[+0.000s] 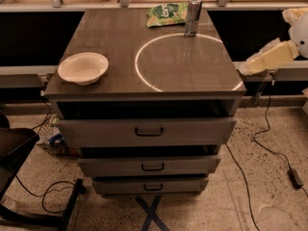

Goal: Move redbull can near paper bowl

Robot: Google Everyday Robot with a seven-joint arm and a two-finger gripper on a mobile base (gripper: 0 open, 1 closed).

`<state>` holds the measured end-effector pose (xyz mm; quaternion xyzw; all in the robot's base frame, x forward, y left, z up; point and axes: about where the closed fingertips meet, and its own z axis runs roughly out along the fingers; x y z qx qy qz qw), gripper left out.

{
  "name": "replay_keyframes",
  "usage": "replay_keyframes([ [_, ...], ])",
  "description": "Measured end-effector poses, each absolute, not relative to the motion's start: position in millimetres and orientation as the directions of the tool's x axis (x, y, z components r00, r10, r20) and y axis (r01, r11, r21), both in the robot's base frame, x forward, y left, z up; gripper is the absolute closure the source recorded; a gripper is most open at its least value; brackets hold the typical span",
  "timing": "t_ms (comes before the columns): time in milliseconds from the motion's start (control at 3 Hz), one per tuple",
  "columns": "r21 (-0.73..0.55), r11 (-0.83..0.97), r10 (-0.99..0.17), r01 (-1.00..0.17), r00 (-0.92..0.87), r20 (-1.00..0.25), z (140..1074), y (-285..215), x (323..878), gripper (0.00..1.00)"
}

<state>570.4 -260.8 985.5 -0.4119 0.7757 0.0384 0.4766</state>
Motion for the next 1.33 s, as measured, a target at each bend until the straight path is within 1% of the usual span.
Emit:
replay_keyframes([
  [333,-0.293,0.758,-0.470,-0.583,-0.177,-0.865,998,-261,613,0.00],
  [667,-0.317,0.798,-0.441,-0.512,-0.139,-0.887,1014,-270,630,0.00],
  [1000,-0.316,0.799,-0.440,-0.512,-0.139,-0.887,1014,-269,630,0.00],
  [1333,-0.274,0.830,-0.366,-0.486,-0.103,-0.925,1012,-262,661,0.00],
])
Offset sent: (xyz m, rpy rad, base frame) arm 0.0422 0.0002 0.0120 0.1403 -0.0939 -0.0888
